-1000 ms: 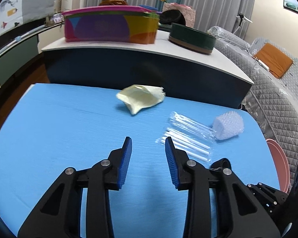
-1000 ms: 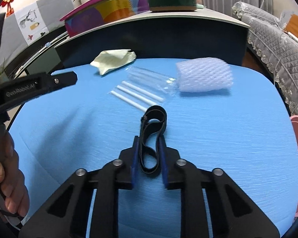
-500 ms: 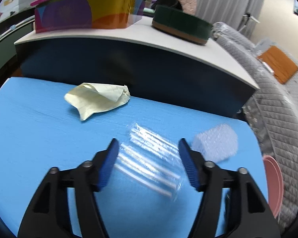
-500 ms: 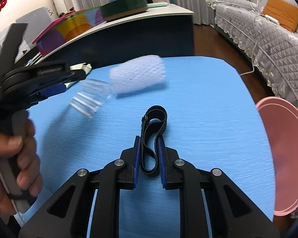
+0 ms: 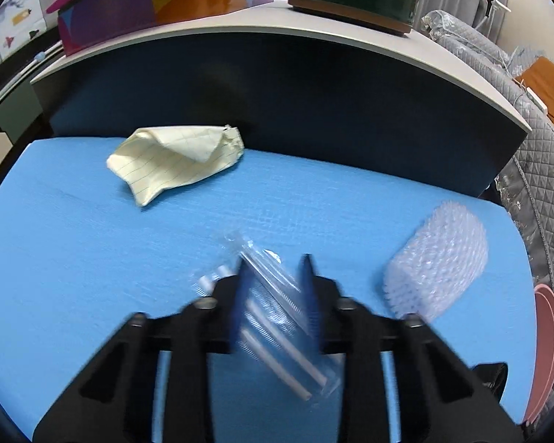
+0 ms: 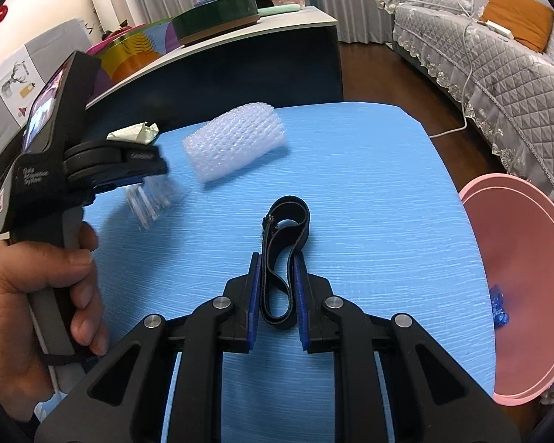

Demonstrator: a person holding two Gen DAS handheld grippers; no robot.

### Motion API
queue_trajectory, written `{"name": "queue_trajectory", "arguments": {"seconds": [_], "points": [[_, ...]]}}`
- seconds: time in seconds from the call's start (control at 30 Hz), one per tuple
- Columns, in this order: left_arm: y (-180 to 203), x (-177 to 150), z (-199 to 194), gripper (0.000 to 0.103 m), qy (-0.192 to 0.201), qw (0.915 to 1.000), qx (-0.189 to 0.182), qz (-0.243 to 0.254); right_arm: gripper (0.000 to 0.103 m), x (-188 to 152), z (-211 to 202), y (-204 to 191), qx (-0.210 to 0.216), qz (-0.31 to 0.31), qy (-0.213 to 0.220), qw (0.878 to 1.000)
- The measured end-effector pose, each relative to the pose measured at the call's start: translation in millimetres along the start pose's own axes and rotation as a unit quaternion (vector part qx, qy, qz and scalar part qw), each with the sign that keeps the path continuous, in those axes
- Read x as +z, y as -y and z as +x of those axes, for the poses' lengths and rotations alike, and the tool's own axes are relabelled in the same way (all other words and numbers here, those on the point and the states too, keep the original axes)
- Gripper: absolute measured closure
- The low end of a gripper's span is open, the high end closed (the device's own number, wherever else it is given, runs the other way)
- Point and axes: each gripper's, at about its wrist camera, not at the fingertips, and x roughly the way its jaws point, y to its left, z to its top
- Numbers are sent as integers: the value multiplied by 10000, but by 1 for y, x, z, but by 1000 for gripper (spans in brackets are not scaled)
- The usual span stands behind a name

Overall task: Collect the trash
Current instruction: 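Close the left tool on the clear straw packet while right tool holds the black strap, then carry the strap and straw packet over the pink bin and open both tools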

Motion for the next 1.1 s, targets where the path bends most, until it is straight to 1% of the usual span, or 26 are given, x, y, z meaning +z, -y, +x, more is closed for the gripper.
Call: {"name": "queue_trajectory", "arguments": {"seconds": [0.03, 0.07, 0.1, 0.13, 0.3, 0.53, 0.6, 0.83, 0.97, 1.1], "points": [[-4, -1, -3, 91, -16, 10000, -41, -17, 86, 0, -1, -1, 5, -9, 10, 10000], [-7, -2, -6, 97, -15, 10000, -70, -16, 86, 1, -2, -2, 9, -22, 24, 10000], [-9, -3, -9, 100, -1, 10000, -66, 4, 86, 0, -4, -4, 15, -37, 42, 10000], [-11, -5, -14, 101, 32, 10000, -63, 44, 86, 1, -6, -6, 25, -52, 66, 10000], [-24, -17, -42, 101, 195, 9996, -137, 121, 86, 2, -19, -12, 61, -101, 186, 9998], [-44, -28, -95, 101, 540, 9977, -367, 157, 86, 2, -44, -17, 56, -184, 371, 9991], [-43, -28, -105, 101, 624, 9970, -435, 170, 86, 1, -53, -18, 16, -204, 428, 9989], [-51, -50, -149, 101, 927, 9930, -697, 246, 86, -2, -84, -16, -102, -198, 632, 9978], [-53, -65, -165, 101, 1084, 9905, -791, 303, 86, -6, -99, -16, -163, -235, 724, 9970], [-52, -78, -168, 101, 1153, 9887, -875, 382, 86, -11, -112, -12, -230, -258, 786, 9963]]}}
